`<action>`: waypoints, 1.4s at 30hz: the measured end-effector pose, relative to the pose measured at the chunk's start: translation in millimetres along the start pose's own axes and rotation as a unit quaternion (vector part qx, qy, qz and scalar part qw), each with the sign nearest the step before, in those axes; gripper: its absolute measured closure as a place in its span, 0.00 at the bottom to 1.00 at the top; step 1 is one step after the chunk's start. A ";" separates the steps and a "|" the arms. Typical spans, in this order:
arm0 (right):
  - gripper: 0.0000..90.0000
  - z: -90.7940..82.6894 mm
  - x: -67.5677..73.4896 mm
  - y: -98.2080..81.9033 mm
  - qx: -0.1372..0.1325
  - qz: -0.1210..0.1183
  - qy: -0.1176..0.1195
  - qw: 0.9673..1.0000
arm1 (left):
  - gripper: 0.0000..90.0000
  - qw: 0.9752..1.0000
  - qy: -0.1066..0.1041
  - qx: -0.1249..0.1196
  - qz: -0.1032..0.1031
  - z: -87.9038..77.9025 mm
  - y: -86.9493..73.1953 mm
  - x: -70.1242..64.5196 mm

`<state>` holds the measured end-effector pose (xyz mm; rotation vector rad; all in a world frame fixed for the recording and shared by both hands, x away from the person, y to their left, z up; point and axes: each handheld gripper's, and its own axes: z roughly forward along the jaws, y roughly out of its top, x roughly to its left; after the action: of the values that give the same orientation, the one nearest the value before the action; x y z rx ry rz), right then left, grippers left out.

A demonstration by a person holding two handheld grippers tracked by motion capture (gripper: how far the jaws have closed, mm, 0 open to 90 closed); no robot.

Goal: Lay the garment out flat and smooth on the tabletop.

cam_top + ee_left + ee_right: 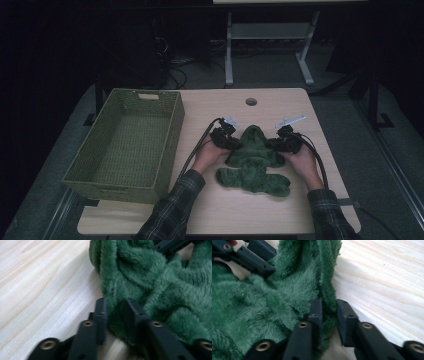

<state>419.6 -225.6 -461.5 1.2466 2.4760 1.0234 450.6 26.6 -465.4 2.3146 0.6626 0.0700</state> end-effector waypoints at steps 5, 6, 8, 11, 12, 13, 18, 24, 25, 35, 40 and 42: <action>0.96 -0.6 5.0 1.6 0.004 -0.019 -0.005 1.000 | 0.96 1.000 0.009 0.008 0.001 -5.5 2.4 -2.9; 0.96 -2.3 5.7 2.3 0.001 -0.017 -0.006 1.000 | 0.96 1.000 0.009 0.008 0.001 -5.5 2.4 -2.9; 0.96 -6.8 6.4 3.9 -0.008 -0.022 -0.009 1.000 | 0.96 1.000 0.017 -0.001 0.004 -11.5 4.7 -3.7; 0.96 -13.5 7.6 6.1 -0.023 -0.027 -0.015 0.999 | 0.96 0.999 0.032 -0.021 0.014 -25.2 9.6 -4.2; 0.95 -17.2 8.0 7.2 -0.031 -0.027 -0.017 0.999 | 0.96 0.999 0.040 -0.029 0.018 -31.4 11.8 -4.3; 0.95 -21.7 8.1 8.6 -0.041 -0.026 -0.017 0.999 | 0.96 0.998 0.046 -0.038 0.017 -36.0 13.3 -4.9; 0.96 -37.8 3.1 9.5 -0.079 -0.018 -0.029 0.996 | 0.97 0.994 0.079 -0.070 0.027 -54.4 17.0 -2.0; 0.98 -37.7 -8.6 3.6 -0.076 0.008 -0.030 0.997 | 0.97 0.993 0.091 -0.075 0.016 -51.4 10.8 8.8; 0.99 -34.5 -15.0 0.5 -0.072 0.016 -0.028 0.997 | 0.97 0.993 0.092 -0.072 0.012 -45.5 7.6 12.8; 1.00 -8.9 -25.0 -8.7 -0.010 0.019 -0.051 0.998 | 0.97 0.994 0.099 -0.038 0.023 -12.9 -4.5 23.5; 1.00 -5.6 -24.8 -10.6 -0.001 0.009 -0.060 0.998 | 0.97 0.994 0.099 -0.040 0.025 -8.4 -6.6 26.6; 1.00 -5.4 -25.0 -10.3 -0.001 0.008 -0.062 0.998 | 0.96 0.994 0.104 -0.032 0.032 -3.8 -6.1 26.3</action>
<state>426.4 -251.5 -467.6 1.2893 2.3753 0.9228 469.8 45.4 -470.1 2.2853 0.6791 0.3606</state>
